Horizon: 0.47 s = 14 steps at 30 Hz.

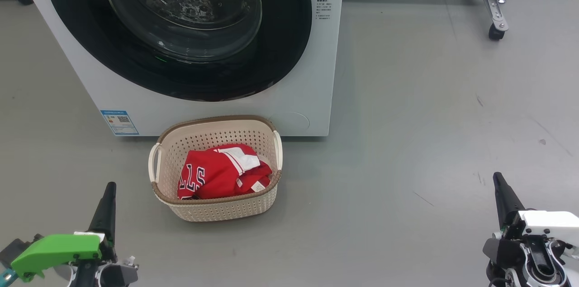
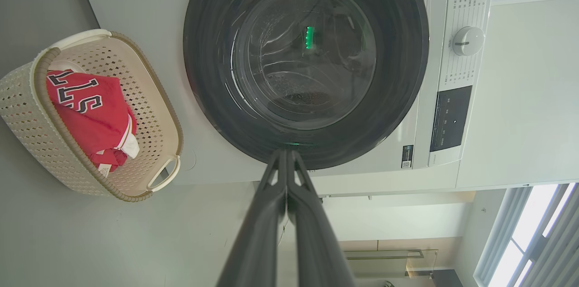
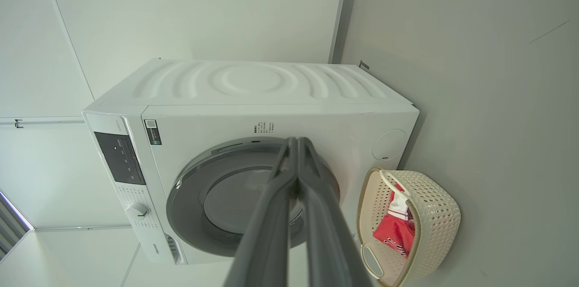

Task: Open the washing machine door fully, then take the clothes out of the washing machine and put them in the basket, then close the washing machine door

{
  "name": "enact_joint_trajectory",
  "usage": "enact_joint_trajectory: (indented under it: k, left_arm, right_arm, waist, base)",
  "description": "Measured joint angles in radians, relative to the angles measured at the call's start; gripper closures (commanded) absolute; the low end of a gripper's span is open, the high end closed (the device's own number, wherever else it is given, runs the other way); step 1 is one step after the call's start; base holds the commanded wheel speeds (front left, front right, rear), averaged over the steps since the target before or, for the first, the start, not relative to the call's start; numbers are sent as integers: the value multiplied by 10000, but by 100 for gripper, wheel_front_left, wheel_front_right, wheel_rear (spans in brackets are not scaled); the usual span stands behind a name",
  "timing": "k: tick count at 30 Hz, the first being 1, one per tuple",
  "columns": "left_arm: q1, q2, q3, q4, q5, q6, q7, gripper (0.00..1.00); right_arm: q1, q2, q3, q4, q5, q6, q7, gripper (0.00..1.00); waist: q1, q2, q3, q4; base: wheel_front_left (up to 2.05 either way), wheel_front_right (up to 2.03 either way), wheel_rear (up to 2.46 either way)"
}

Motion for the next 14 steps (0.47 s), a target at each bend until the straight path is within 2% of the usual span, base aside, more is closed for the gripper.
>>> enact_joint_trajectory:
  k: [14]
  left_arm:
    - [1, 0, -2, -2, 0, 0, -2, 100]
  right_arm:
    - [0, 0, 0, 0, 0, 0, 0, 100]
  waist:
    - [0, 0, 0, 0]
  base:
    - [0, 0, 0]
